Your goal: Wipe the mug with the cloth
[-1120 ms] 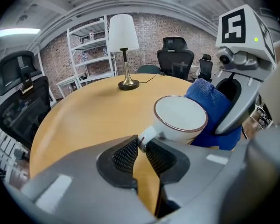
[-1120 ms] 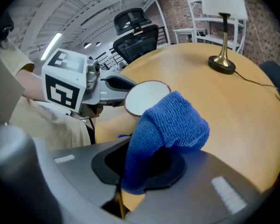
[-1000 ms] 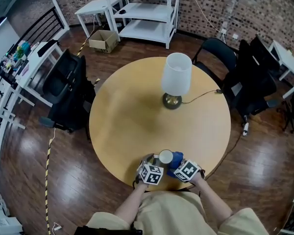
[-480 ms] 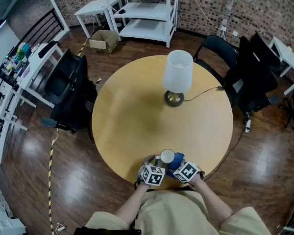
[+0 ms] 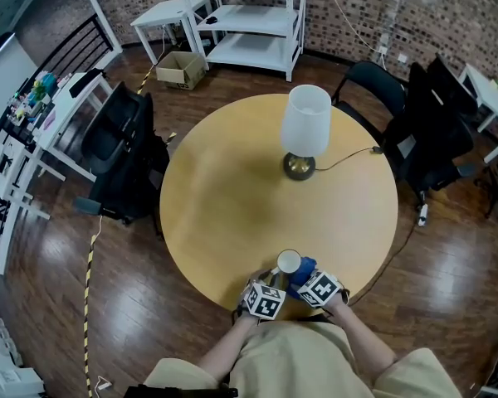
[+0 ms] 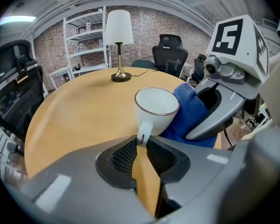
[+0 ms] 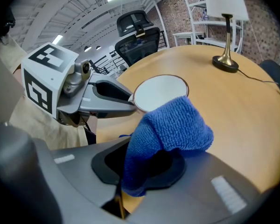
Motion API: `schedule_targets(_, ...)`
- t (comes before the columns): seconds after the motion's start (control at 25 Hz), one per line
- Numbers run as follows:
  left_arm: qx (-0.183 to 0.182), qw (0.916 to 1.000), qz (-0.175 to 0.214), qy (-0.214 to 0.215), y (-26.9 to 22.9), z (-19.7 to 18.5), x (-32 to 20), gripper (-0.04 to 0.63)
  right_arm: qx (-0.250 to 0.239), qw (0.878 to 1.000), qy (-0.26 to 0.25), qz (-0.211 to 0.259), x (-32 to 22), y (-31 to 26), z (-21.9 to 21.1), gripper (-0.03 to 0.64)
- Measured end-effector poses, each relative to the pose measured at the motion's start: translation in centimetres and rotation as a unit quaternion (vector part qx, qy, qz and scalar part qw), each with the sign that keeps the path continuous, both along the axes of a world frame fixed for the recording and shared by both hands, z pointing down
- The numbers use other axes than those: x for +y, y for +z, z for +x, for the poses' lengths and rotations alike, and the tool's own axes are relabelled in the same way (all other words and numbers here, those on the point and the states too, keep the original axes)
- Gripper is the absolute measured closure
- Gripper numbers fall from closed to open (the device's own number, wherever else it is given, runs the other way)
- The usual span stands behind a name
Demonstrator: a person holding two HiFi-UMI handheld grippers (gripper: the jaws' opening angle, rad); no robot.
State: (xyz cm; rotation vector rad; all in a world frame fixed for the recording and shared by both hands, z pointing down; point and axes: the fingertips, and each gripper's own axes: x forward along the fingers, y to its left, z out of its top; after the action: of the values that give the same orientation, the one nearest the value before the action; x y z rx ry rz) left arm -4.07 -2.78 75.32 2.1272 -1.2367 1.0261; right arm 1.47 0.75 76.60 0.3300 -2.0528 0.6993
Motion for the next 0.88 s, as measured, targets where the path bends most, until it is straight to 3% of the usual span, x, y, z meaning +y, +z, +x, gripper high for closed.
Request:
schedule_targets(0.4,0.017,0.9933,-0.013,0.113,-0.2,4.6,1.4,0.543,-0.003,0.999,-0.031,0.017,0.0,-0.4,-0.2,0.549)
schedule_targets(0.64,0.035,0.9922,-0.004,0.12,-0.5,4.8,1.1,0.538,-0.032,0.999,-0.024,0.007,-0.2,-0.4,0.4,0.549)
schedule_targets(0.88,0.123,0.9906,-0.028,0.052,-3.4,1.7,0.2,0.359,-0.063,0.998,0.028,0.002,-0.6,-1.4,2.1,0.548)
